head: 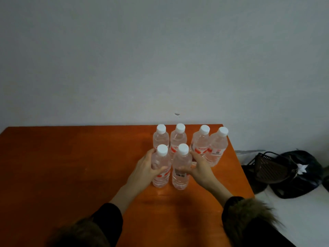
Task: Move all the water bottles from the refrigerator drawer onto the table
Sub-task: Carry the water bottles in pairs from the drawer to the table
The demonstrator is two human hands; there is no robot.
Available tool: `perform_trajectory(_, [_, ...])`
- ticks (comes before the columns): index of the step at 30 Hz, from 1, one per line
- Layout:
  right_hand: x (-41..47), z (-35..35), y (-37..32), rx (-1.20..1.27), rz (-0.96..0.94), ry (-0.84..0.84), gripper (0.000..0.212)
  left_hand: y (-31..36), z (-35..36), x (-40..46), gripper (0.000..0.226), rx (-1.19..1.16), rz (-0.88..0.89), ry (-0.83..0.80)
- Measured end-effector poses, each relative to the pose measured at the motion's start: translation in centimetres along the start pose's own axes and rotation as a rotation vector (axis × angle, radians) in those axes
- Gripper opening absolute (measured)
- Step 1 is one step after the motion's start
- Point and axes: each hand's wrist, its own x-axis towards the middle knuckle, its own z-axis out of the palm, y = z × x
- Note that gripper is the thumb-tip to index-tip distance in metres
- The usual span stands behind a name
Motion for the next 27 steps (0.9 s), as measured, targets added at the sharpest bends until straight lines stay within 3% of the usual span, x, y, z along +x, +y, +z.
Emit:
perform_trajectory(10, [3.0,0.0,0.7,0.125,0.069,-0.063,0.076,-0.4,0.6,2.9,0.071,-0.139,0.006,-0.044])
perform_trajectory(21, [3.1,0.7,0.8,0.174,0.067,-0.086,0.073,-0.7,0.6,3.5,0.063,-0.065,-0.001,0.047])
perform_trajectory(27, [2.1,1.5,0.4,0.293,0.138,-0.001,0.054,-1.0,1.1,3.1,0.066,-0.159,0.008,0.090])
